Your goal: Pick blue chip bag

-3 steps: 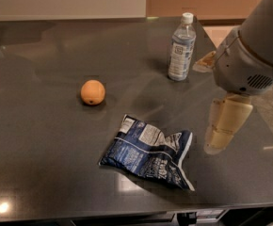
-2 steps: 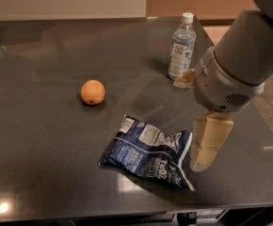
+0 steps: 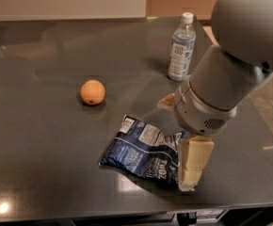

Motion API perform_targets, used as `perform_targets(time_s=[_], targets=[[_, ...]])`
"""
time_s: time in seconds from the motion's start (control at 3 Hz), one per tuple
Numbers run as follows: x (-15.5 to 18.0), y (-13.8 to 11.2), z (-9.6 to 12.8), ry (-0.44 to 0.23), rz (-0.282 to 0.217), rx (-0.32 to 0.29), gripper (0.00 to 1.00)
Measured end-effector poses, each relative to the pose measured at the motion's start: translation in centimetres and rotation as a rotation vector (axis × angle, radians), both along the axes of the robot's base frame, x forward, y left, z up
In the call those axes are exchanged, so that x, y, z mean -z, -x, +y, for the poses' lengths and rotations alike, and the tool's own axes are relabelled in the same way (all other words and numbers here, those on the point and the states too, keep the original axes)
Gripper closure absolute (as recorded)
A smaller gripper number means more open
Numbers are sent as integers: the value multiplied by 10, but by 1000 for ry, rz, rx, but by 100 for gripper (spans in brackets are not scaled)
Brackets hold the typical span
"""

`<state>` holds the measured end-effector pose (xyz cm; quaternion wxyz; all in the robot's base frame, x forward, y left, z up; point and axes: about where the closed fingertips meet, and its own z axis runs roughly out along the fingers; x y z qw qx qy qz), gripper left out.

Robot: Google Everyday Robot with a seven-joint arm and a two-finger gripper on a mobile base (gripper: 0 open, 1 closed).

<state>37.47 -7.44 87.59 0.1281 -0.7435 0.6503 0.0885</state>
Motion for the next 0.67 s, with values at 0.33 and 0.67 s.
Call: perform_targets(time_s=[0.33, 0.67], targets=[[16, 1, 5, -1, 16, -15, 0], [27, 2, 8, 6, 40, -32, 0]])
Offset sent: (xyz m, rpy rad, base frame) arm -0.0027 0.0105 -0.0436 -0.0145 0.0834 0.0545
